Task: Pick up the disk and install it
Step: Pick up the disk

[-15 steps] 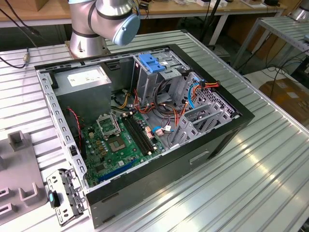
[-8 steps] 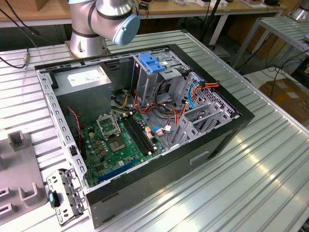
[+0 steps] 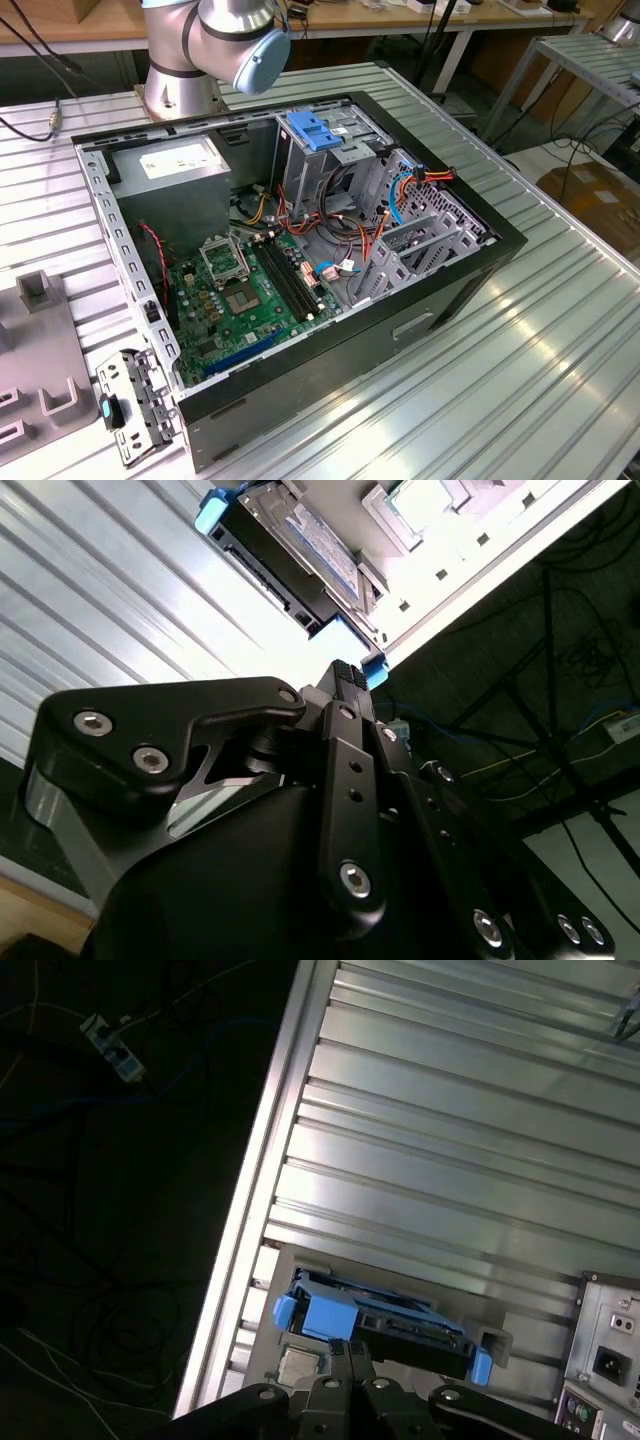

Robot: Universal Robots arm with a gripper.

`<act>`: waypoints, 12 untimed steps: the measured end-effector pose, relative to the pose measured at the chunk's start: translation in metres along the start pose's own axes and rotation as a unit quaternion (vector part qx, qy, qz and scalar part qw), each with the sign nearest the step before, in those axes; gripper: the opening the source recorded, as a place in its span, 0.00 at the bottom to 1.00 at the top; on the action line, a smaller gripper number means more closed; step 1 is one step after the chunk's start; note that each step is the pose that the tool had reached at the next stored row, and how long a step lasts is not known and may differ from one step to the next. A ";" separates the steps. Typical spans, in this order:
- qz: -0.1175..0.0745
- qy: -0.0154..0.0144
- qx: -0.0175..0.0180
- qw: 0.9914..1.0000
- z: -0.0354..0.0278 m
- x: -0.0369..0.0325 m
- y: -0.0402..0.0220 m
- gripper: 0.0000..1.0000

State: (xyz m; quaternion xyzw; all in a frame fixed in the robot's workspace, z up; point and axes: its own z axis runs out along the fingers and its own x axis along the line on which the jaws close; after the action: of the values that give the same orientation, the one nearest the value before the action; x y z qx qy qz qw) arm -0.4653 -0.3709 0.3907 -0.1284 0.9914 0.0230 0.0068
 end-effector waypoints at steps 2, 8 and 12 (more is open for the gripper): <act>-0.002 0.000 0.000 1.000 0.0000 0.0000 0.0000 0.11; -0.047 0.002 -0.001 0.999 0.0000 0.0000 0.0000 0.11; -0.111 0.005 -0.002 0.994 0.0000 0.0000 0.0000 0.11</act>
State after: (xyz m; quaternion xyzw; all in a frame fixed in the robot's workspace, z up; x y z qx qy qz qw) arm -0.4653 -0.3709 0.3907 -0.2374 0.9711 0.0236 0.0042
